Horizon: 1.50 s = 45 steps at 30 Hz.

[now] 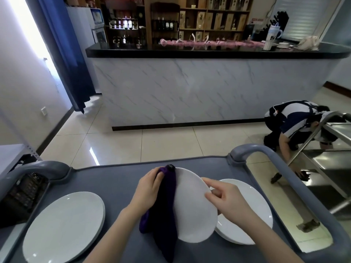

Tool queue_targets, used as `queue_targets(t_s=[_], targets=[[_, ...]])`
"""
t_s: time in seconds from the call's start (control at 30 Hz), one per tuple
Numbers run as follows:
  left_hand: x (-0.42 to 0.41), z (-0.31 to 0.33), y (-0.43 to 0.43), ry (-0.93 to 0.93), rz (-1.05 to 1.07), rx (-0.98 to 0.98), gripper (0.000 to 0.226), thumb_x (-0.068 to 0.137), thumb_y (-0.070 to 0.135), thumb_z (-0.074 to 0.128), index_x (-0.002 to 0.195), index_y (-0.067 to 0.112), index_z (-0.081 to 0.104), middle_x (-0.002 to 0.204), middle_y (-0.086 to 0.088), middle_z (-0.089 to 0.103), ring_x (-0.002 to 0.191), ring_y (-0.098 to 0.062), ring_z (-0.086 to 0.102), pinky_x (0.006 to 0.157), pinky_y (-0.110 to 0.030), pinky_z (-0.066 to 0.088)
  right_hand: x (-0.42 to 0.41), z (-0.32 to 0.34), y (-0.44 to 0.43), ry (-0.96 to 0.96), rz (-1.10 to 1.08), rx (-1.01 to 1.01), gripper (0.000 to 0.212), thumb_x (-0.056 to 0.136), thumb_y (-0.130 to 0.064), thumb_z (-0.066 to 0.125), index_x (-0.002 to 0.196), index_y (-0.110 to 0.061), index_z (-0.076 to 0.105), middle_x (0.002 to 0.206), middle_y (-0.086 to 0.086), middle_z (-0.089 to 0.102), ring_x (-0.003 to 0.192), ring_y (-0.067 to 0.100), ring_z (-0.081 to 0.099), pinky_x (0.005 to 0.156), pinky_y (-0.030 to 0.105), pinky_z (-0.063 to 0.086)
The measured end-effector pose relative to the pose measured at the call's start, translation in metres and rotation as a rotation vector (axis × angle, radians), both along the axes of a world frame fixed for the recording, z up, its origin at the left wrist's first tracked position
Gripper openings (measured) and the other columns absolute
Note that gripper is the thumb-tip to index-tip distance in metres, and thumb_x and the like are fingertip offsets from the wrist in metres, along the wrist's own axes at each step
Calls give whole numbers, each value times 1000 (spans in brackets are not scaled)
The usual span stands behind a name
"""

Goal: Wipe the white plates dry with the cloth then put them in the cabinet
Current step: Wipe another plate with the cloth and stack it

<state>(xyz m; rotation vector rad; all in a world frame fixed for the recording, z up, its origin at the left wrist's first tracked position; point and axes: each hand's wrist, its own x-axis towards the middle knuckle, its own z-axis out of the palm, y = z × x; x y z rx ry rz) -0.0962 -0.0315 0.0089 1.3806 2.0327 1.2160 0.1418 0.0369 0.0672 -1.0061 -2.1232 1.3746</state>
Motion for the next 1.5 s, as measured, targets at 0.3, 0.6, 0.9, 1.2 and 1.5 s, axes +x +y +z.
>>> queue_targets(t_s=[0.3,0.6,0.9,1.2,1.5], targets=[[-15,16,-18,140,164,180,21,100,23,52,114,22,67,106,11,49,98,-3,51,90,-25,44,-9,7,16,-235,2,404,52,92,-13,50,121,-56,51,74,3,67,69,22,58,72,36,51],[-33,40,-18,128,271,47,35,83,22,72,74,27,38,70,6,54,68,-15,51,59,-31,42,-10,13,22,-393,54,551,46,96,-21,48,129,-53,52,70,1,65,67,22,56,69,35,48],[-1,58,-11,15,6,36,22,78,28,76,78,32,54,76,21,64,64,1,57,56,-11,42,-22,13,15,-376,81,633,43,97,-26,47,132,-51,48,82,4,69,79,28,60,73,38,48],[-2,59,-19,129,-92,17,24,75,29,78,82,41,59,95,19,67,79,-4,59,69,-29,51,-18,11,5,-363,99,651,43,100,-26,45,135,-51,46,80,4,67,78,28,59,71,39,45],[6,45,-9,237,-164,83,24,88,38,67,75,49,49,72,30,59,71,4,56,64,-20,41,-28,14,7,-314,76,629,27,101,-32,43,125,-45,46,83,-12,68,81,20,61,72,37,46]])
